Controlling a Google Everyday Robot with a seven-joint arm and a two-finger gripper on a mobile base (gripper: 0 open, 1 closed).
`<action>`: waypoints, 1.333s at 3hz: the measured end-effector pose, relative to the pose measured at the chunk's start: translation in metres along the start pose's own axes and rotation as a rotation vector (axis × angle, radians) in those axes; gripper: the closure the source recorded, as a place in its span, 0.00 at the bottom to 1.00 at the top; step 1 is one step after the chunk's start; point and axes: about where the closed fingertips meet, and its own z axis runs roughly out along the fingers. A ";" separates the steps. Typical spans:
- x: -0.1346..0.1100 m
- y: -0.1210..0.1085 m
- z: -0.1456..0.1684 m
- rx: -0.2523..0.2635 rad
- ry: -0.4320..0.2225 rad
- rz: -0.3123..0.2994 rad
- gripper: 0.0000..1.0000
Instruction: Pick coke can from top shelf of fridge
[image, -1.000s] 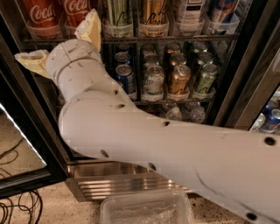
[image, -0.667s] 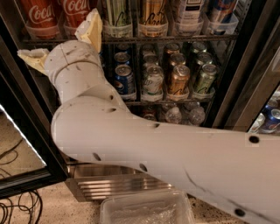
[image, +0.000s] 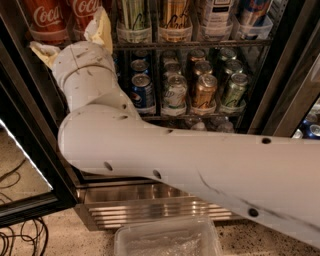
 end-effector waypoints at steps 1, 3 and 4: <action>0.000 -0.009 0.013 0.019 -0.020 -0.004 0.24; -0.003 -0.028 0.027 0.075 -0.055 -0.031 0.34; -0.004 -0.031 0.032 0.102 -0.073 -0.031 0.33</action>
Offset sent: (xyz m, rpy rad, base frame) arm 0.0432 -0.0174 0.0143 0.0121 -0.0734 -0.0642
